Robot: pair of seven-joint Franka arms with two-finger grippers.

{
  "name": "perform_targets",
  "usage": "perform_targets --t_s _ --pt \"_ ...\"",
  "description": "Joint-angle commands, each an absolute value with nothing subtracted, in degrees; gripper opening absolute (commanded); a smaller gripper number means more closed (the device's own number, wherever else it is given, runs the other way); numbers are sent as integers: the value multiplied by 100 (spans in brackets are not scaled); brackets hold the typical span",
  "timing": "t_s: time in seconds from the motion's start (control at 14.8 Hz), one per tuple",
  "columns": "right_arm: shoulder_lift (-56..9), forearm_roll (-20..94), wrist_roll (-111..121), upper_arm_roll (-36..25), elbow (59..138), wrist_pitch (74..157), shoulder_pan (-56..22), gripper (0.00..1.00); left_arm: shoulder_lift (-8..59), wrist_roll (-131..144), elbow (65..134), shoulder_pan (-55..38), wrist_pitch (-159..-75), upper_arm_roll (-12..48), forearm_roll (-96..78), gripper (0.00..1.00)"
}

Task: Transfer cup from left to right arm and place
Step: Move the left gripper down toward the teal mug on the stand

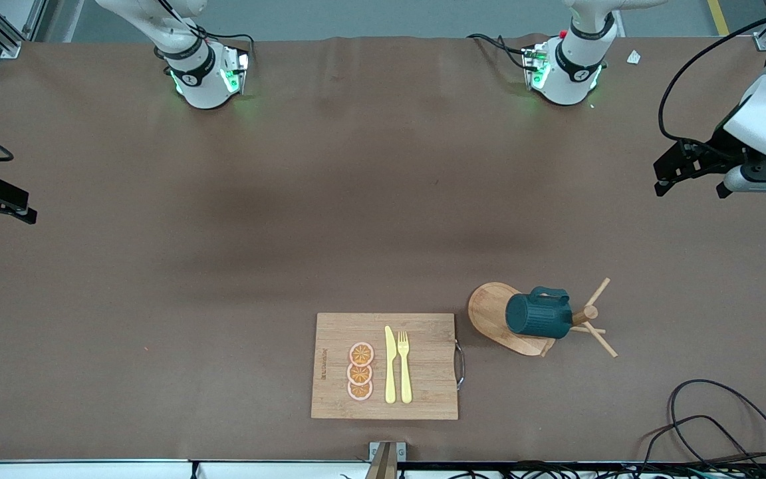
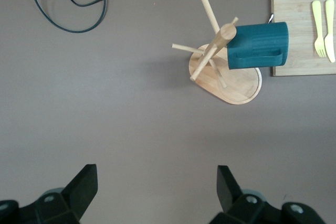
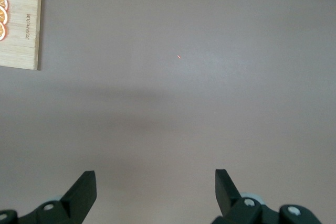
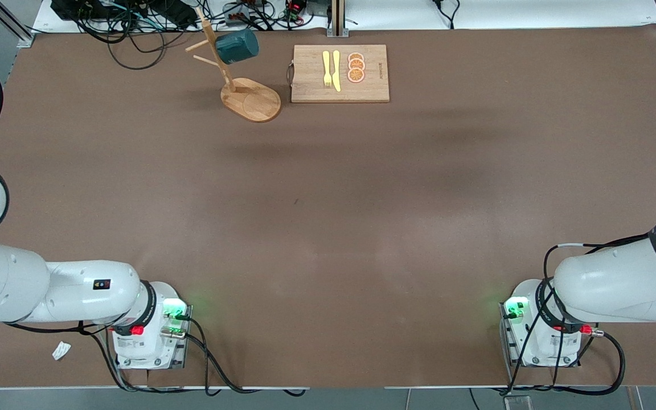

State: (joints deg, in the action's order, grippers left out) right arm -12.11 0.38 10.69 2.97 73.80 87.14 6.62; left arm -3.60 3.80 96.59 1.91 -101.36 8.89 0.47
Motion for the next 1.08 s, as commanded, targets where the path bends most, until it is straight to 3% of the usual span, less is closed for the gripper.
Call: perform_targets --t_s 0.0,0.61,1.01 --pt "-1107 70 1169 308 7453 8710 712 100 -325 405 9449 193 -10221 914 9 100" --pt "-1107 70 1169 308 7462 8701 712 100 -255 448 9255 211 -10266 914 -53 100" --pt "-1107 70 1213 308 7471 8701 721 100 315 3650 9211 115 -10274 984 -394 100"
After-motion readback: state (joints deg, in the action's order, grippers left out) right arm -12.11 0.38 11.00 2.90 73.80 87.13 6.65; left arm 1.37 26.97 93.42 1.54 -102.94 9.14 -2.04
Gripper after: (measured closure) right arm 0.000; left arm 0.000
